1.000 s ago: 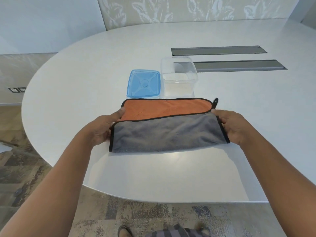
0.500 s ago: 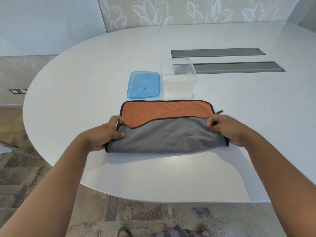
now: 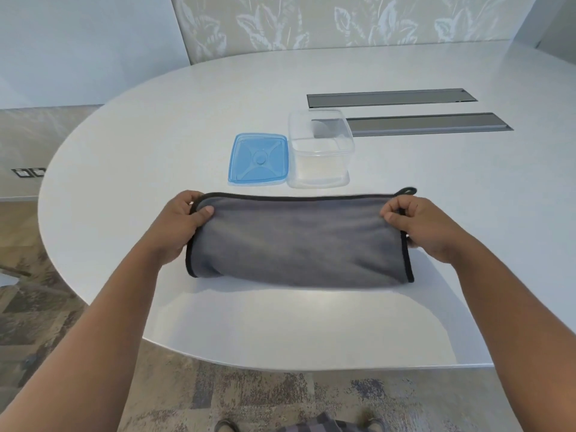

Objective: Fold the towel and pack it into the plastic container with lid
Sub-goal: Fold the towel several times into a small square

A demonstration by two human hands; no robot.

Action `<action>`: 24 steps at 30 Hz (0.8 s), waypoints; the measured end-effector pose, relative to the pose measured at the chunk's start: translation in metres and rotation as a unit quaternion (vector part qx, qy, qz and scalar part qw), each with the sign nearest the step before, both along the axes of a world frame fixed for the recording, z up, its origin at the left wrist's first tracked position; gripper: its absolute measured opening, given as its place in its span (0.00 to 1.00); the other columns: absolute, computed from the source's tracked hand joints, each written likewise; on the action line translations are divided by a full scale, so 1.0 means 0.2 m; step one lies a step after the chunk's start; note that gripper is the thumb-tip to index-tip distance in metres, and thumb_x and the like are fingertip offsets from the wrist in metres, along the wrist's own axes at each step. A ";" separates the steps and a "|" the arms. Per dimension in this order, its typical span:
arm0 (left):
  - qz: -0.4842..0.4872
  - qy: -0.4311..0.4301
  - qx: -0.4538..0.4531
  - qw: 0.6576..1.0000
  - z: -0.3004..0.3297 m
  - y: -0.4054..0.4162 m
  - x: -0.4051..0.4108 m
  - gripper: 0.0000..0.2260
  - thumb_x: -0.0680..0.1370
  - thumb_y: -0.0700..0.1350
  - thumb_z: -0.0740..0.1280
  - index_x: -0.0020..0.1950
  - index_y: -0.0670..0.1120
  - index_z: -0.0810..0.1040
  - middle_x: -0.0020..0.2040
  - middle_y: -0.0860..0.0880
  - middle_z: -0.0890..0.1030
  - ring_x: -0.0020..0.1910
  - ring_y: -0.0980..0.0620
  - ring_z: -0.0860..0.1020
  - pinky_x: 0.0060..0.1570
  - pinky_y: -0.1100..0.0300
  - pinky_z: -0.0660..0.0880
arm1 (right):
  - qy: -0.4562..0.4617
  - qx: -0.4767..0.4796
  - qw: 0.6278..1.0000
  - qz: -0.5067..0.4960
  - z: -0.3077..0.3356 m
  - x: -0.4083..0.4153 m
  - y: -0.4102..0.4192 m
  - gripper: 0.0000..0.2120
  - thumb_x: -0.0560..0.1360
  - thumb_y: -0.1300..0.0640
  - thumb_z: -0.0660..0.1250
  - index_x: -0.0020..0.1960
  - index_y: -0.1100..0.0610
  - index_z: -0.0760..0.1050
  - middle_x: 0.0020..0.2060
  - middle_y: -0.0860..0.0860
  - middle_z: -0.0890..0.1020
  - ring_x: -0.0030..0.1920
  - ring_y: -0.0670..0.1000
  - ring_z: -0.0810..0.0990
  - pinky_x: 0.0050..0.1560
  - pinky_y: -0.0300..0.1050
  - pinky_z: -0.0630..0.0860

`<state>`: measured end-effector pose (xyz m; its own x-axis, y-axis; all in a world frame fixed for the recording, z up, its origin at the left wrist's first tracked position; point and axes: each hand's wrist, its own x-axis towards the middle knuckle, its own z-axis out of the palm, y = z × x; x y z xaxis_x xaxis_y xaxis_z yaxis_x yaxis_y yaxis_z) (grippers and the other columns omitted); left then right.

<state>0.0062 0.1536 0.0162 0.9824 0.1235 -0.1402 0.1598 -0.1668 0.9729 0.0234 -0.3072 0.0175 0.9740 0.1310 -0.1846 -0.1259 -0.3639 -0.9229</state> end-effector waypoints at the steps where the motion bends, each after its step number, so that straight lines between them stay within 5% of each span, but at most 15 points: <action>1: 0.021 -0.017 0.022 0.999 -0.02 -0.01 0.02 0.06 0.81 0.42 0.70 0.56 0.51 0.78 0.52 0.47 0.86 0.50 0.47 0.84 0.53 0.49 0.80 | -0.017 0.011 0.999 -0.029 -0.02 0.01 0.01 0.09 0.82 0.62 0.65 0.47 0.51 0.79 0.34 0.43 0.80 0.32 0.44 0.76 0.31 0.40 0.75; 5: 0.056 -0.013 0.133 0.989 -0.11 -0.07 0.06 0.06 0.80 0.46 0.71 0.55 0.48 0.78 0.50 0.44 0.85 0.50 0.43 0.84 0.53 0.47 0.80 | -0.054 -0.062 0.993 -0.080 -0.12 0.02 0.07 0.13 0.80 0.67 0.61 0.54 0.51 0.79 0.46 0.52 0.80 0.40 0.51 0.76 0.43 0.48 0.75; 10: 0.053 -0.036 0.269 0.961 -0.16 -0.08 0.10 0.07 0.83 0.50 0.64 0.55 0.48 0.76 0.49 0.50 0.80 0.49 0.45 0.79 0.49 0.52 0.72 | -0.075 -0.095 0.986 -0.112 -0.14 0.04 0.11 0.19 0.80 0.66 0.58 0.63 0.51 0.79 0.59 0.49 0.79 0.55 0.49 0.78 0.53 0.45 0.75; 20: 0.080 -0.051 0.311 0.946 -0.17 -0.13 0.21 0.08 0.84 0.51 0.61 0.57 0.48 0.73 0.42 0.53 0.76 0.45 0.46 0.76 0.47 0.55 0.67 | -0.104 -0.173 0.972 -0.123 -0.15 0.12 0.14 0.22 0.80 0.66 0.55 0.70 0.53 0.75 0.67 0.52 0.78 0.65 0.53 0.76 0.65 0.48 0.72; 24: 0.076 -0.033 0.311 0.947 -0.17 -0.11 0.22 0.10 0.82 0.55 0.65 0.55 0.48 0.73 0.40 0.50 0.78 0.42 0.46 0.78 0.38 0.55 0.68 | -0.124 -0.313 0.937 -0.092 -0.12 0.13 0.15 0.22 0.80 0.60 0.62 0.73 0.53 0.72 0.69 0.54 0.74 0.63 0.58 0.76 0.59 0.52 0.74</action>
<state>0.0502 0.1308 -0.0171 0.9505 0.3035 0.0670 0.1710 -0.6906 0.7027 0.0500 -0.2780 -0.0065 0.9927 -0.1010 0.0656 -0.0492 -0.8372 -0.5446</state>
